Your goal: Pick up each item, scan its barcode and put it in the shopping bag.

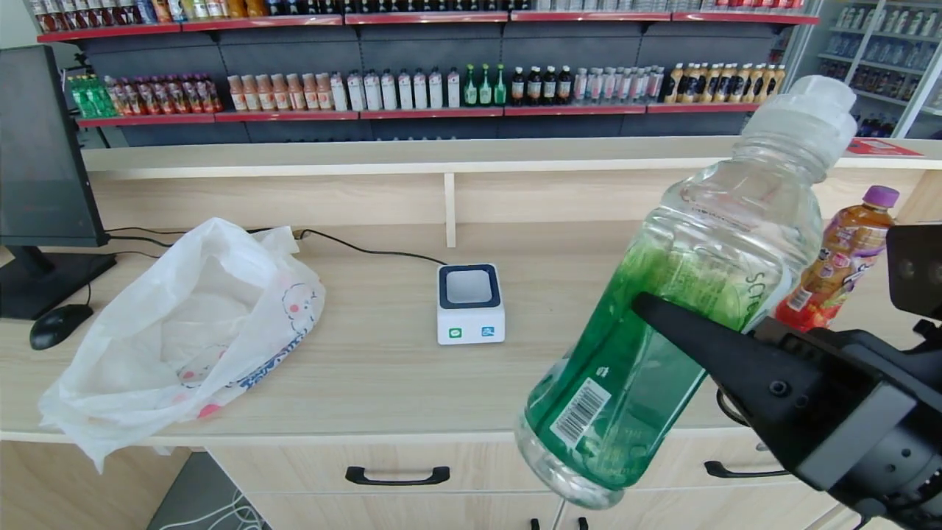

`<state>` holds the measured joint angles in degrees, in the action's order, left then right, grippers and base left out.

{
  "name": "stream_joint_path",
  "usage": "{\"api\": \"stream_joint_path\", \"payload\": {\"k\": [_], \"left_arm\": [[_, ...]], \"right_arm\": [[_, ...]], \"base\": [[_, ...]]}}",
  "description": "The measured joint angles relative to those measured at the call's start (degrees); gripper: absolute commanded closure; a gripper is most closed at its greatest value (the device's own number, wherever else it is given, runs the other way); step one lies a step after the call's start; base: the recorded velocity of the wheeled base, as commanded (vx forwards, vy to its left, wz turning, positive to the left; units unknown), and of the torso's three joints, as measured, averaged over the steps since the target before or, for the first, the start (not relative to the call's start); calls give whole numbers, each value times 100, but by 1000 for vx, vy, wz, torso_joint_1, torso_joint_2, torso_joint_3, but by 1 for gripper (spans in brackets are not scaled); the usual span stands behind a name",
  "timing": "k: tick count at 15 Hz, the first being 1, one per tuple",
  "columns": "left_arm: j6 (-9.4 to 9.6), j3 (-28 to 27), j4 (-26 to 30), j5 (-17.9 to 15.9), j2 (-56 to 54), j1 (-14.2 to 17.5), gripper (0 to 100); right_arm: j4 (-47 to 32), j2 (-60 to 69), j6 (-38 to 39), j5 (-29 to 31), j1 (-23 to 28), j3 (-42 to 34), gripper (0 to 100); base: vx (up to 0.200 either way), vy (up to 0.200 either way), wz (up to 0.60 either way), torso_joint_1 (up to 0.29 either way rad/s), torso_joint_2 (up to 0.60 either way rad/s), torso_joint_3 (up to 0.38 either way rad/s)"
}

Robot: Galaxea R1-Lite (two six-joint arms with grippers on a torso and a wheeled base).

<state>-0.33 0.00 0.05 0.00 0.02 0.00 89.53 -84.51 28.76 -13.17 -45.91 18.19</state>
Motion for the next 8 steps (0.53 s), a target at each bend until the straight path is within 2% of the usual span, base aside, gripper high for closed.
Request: {"api": "stream_joint_path", "payload": {"k": [3,8], "left_arm": [[1,0,2,0,0,0,0],[0,0,0,0,0,0,0]], "right_arm": [[39,-243,178,-5,-528,160,100],[52,-397,962,4,-813,653,100]], "base": [[0,0,0,0,0,0],[0,0,0,0,0,0]]}}
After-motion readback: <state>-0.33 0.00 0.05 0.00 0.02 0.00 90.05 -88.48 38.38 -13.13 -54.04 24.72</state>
